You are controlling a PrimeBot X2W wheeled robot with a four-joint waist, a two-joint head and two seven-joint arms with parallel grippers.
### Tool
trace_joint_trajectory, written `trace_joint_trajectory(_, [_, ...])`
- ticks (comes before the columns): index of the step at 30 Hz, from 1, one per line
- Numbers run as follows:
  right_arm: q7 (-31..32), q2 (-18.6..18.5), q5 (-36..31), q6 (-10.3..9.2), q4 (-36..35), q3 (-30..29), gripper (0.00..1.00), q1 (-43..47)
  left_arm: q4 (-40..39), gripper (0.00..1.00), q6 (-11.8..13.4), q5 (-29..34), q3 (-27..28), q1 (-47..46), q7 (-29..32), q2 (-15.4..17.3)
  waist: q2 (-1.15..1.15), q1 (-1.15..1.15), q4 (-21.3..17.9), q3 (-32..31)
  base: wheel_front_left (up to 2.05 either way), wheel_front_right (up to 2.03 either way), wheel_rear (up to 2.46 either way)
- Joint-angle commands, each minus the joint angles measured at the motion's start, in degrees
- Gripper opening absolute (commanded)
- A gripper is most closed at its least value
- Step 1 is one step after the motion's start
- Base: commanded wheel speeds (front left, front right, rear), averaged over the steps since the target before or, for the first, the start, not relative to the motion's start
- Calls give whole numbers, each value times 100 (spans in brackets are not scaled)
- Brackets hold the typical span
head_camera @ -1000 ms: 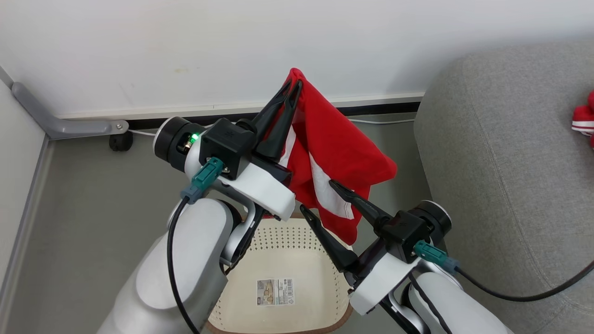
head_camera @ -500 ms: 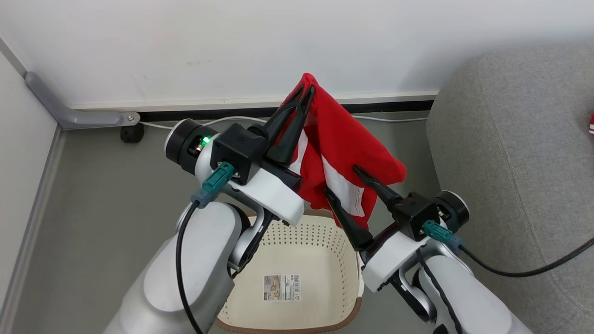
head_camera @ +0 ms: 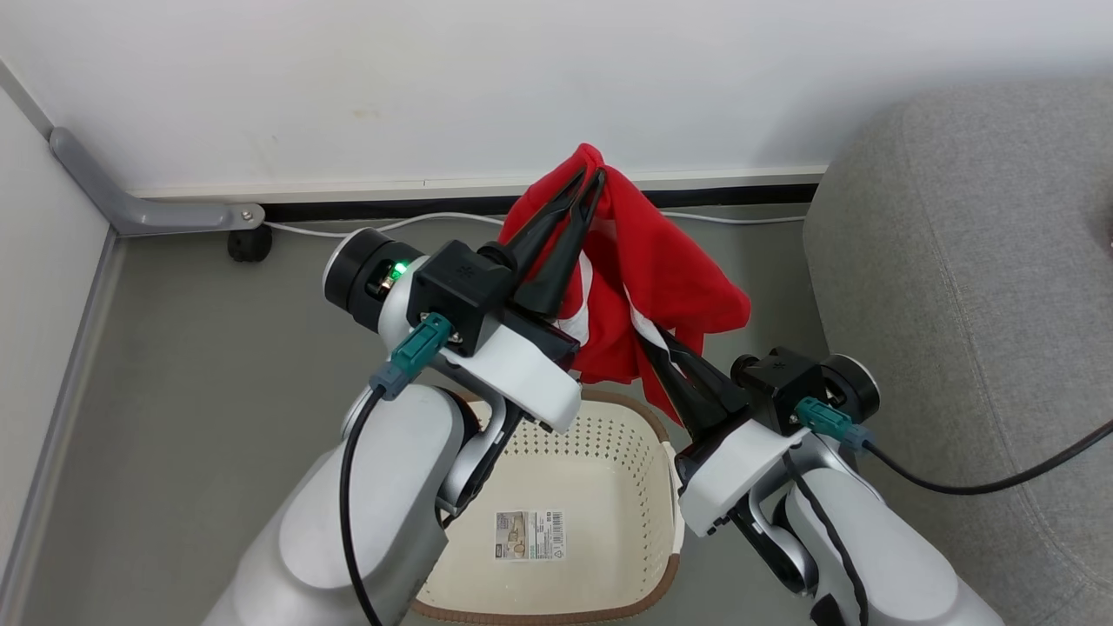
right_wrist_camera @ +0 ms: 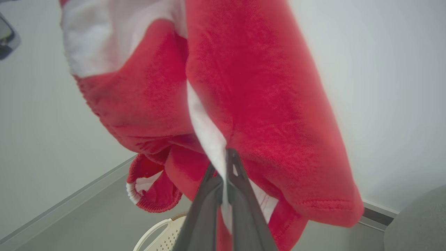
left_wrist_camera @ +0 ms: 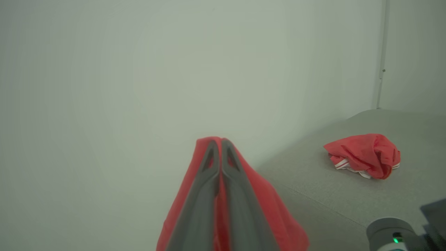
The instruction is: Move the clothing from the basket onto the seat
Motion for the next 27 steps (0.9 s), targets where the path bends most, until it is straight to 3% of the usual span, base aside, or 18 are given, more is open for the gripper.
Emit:
trace_joint_trajectory(1, [-35, 97, 39, 16, -160, 40, 0, -95, -153, 32, 11, -55, 174, -237, -59, 75, 0, 0, -17, 5, 0, 0, 0])
trace_joint_trajectory(2, [-35, 97, 42, 16, -175, 25, 0, -90, -147, 85, 3, -56, 160, -237, -64, 77, 0, 0, -29, 8, 0, 0, 0])
trace_joint_trajectory(3, [-35, 97, 44, 16, -192, 17, 0, -86, -139, 100, 0, -59, 151, -236, -68, 78, 0, 0, -41, 12, 0, 0, 0])
trace_joint_trajectory(20, [-35, 98, -45, 16, -528, -262, 0, -3, 57, 100, -26, -98, 25, -211, -168, 116, 0, 0, -247, 65, 0, 0, 0])
trace_joint_trajectory(27, [-35, 98, -38, 16, -688, -419, 0, 7, 206, 100, -29, -158, 6, -91, -229, 173, 0, 0, -527, 13, 0, 0, 0])
